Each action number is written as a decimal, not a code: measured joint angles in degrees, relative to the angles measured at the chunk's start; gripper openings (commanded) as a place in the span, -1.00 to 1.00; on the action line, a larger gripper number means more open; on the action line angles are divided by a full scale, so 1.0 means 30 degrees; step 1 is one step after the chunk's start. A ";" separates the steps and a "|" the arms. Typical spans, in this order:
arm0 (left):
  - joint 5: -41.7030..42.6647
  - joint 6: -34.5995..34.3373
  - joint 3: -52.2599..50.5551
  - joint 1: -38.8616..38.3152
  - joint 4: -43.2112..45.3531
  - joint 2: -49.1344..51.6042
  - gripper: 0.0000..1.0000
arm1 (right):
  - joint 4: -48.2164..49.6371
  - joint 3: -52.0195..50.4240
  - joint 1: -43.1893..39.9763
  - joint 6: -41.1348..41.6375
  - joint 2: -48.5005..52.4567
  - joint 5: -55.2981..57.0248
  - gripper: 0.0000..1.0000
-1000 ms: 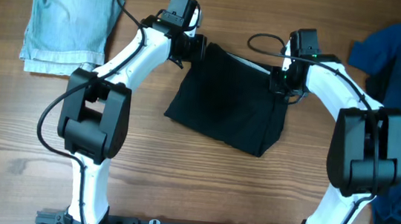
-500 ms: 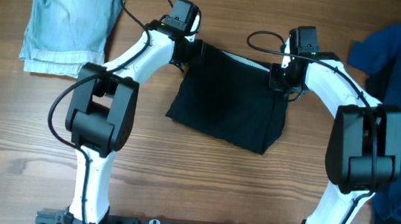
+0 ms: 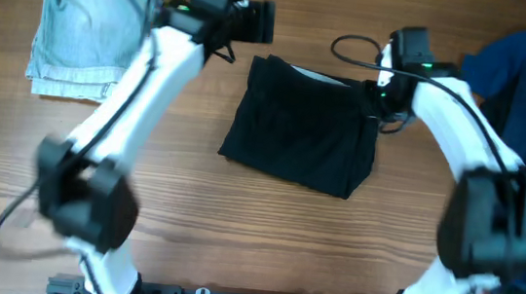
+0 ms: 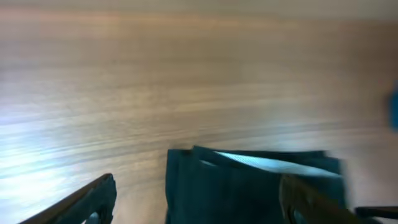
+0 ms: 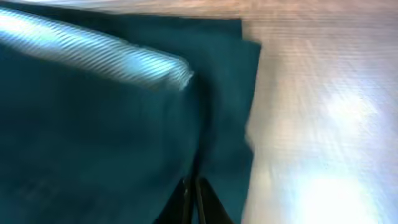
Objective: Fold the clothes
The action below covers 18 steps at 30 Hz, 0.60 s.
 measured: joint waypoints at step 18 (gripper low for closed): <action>0.0226 -0.1530 -0.2426 0.0044 -0.6237 0.1770 0.03 | -0.1319 -0.5238 -0.0036 0.0525 -0.5049 -0.3650 -0.92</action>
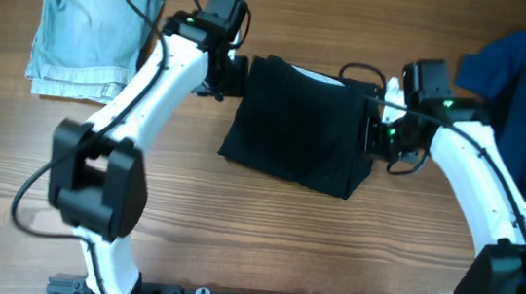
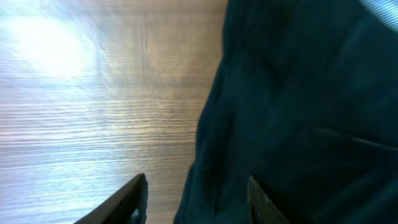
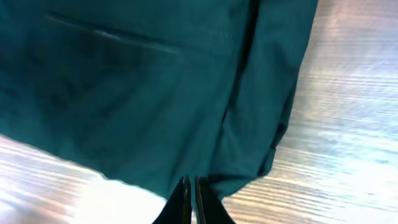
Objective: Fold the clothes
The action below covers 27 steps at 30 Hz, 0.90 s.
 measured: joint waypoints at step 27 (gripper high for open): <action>0.0364 -0.0146 -0.0146 0.0015 0.1413 0.3424 0.06 | 0.4524 -0.4036 0.0000 0.1821 -0.2011 -0.0240 -0.91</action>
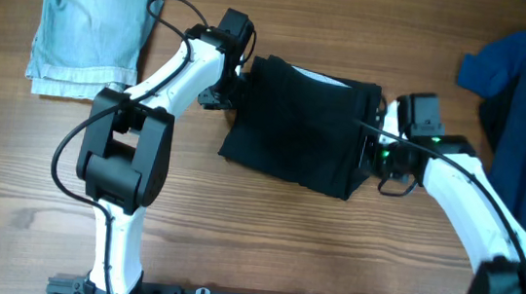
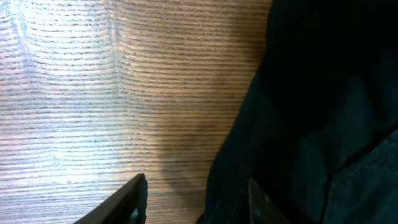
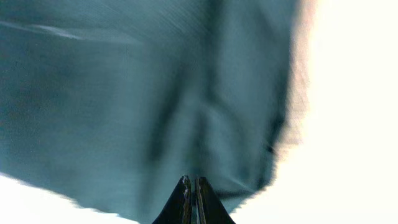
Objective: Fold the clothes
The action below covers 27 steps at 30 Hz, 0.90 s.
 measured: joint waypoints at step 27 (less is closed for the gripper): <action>-0.1508 0.0000 0.0284 0.0000 -0.0138 -0.0131 0.21 | 0.1814 -0.1035 -0.0270 -0.0109 0.4364 -0.2623 -0.91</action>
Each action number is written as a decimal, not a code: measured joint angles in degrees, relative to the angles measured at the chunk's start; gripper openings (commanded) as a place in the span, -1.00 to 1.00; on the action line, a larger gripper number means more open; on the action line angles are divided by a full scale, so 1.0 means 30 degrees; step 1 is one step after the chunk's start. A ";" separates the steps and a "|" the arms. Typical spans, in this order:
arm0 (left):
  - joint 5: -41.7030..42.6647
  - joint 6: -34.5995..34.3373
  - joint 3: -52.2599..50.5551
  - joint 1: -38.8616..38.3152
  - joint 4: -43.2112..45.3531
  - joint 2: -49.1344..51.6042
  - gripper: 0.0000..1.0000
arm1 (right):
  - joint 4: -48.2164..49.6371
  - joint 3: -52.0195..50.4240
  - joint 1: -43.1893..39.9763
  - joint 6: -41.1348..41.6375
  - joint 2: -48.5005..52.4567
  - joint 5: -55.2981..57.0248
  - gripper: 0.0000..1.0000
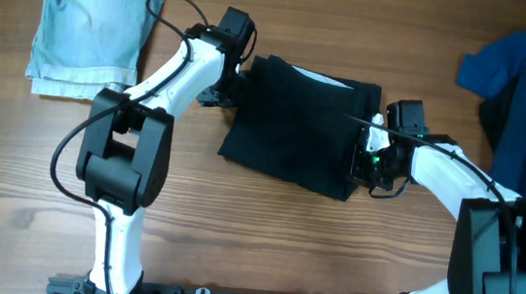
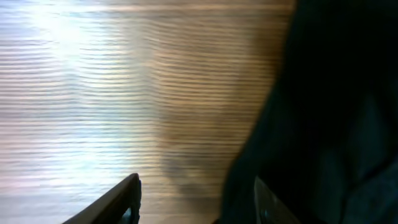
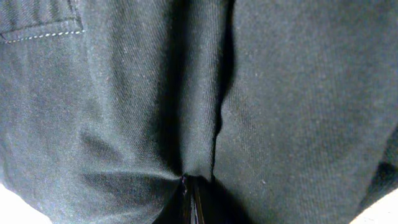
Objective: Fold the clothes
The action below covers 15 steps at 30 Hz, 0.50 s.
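Note:
A black garment [image 1: 295,121], folded into a rough rectangle, lies mid-table. My left gripper [image 1: 233,90] is at its upper left edge. In the left wrist view this gripper [image 2: 198,186] is open, bare wood under the left finger and the dark cloth edge [image 2: 323,124] by the right one. My right gripper [image 1: 367,164] is at the garment's lower right edge. The right wrist view shows it [image 3: 191,182] shut, tips pressed into the black cloth [image 3: 112,112], which puckers into a ridge at them.
A folded light blue cloth [image 1: 89,36] lies at the far left of the wooden table [image 1: 234,232]. A heap of dark blue clothes fills the right edge. Both arms' cables hang over the table's far side.
My right gripper has come down and slightly left onto the garment's right edge, and the cloth now fills its view. The left gripper has hardly moved and stays open.
At first my left gripper was open beyond the garment's far left corner, and the right one shut at its far right corner. Then both were lower along the garment's sides. Now the left stays at the left edge and the right presses the lower right.

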 measured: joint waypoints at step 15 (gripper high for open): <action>0.0532 -0.0503 0.1428 0.0000 -0.3089 -0.2900 -0.92 | -0.4721 0.2397 0.0182 0.0160 -0.2980 0.1326 -0.92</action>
